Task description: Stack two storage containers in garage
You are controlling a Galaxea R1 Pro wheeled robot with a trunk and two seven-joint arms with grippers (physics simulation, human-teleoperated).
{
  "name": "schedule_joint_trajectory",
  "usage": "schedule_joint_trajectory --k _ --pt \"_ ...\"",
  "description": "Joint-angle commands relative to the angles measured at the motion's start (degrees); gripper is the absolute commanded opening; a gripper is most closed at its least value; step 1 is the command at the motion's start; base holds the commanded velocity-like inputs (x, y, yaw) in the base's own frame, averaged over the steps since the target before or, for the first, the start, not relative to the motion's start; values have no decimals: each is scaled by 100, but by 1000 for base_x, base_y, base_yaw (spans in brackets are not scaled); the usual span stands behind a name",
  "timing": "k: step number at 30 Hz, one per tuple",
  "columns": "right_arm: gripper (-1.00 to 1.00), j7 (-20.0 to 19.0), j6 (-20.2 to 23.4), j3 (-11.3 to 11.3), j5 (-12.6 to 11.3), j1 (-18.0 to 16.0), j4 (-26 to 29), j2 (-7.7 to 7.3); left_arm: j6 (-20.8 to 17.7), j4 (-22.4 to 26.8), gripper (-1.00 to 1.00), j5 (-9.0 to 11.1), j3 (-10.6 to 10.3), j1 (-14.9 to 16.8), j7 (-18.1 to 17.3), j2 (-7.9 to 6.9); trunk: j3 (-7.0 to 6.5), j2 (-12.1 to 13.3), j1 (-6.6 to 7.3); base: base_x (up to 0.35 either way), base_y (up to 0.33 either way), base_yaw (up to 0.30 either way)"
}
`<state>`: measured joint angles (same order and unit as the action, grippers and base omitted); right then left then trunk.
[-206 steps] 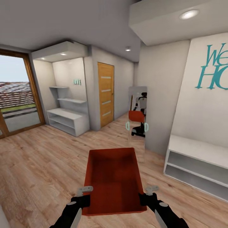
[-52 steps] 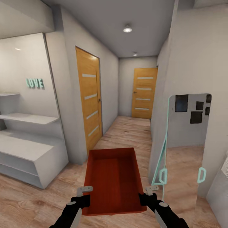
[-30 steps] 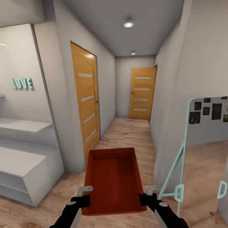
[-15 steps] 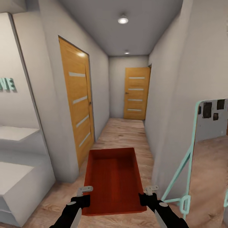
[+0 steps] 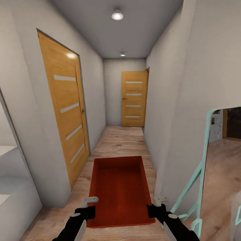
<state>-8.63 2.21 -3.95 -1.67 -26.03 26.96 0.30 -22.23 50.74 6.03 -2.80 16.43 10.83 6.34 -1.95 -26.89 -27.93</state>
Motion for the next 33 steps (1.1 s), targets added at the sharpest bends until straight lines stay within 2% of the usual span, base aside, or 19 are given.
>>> schedule_joint_trajectory --k 1,33 --pt "-100 -279 25 43 -52 1 2 22 -1 20 -100 -163 23 1 86 -1 2 -4 -5 316 65 -13" --pt "-100 -279 25 43 -52 1 1 22 -1 23 -100 -163 24 1 86 -1 2 -4 -5 316 82 -1"
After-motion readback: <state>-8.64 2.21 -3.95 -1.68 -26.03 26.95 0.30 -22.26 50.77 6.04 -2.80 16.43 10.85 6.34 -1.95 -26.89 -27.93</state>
